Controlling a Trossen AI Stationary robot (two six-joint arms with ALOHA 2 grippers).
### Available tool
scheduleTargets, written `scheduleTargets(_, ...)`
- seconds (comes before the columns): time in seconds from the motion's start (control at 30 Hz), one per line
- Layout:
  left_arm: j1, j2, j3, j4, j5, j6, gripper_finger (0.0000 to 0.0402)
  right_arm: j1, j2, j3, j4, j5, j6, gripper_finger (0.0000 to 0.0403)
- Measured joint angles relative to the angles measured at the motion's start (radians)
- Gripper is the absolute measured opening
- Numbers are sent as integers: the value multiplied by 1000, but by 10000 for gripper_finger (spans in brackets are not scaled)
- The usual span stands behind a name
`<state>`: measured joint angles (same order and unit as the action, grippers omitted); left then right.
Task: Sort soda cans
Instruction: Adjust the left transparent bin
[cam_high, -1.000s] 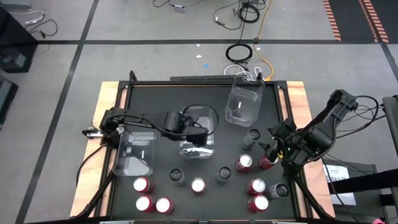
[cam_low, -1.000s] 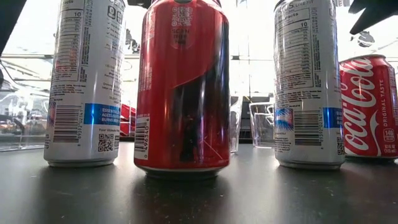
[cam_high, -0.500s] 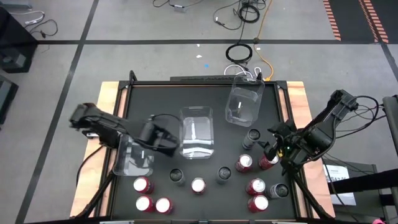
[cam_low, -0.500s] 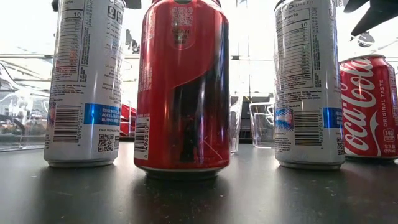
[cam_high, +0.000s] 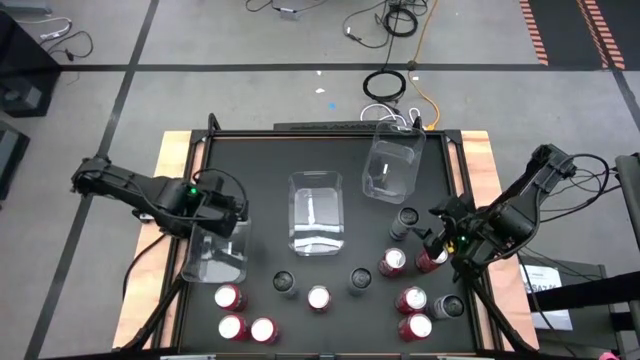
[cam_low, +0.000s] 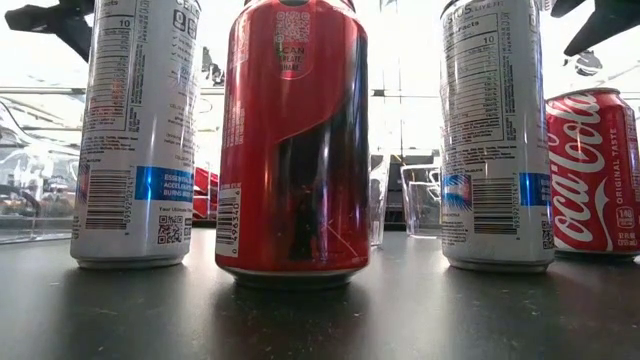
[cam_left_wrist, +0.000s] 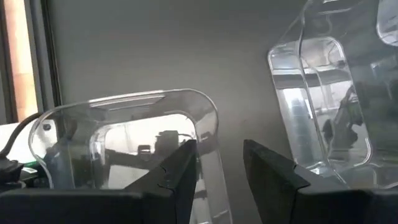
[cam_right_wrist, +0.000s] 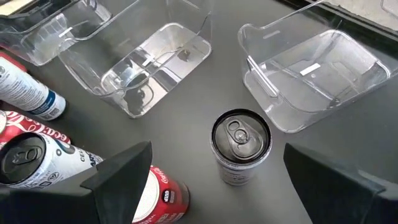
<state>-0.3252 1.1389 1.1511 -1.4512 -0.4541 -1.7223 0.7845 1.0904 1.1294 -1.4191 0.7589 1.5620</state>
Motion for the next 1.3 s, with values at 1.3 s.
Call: scheduleTargets(1.3,39,341,-163,375,327,-52,141,1,0,0,5,0,-86,357)
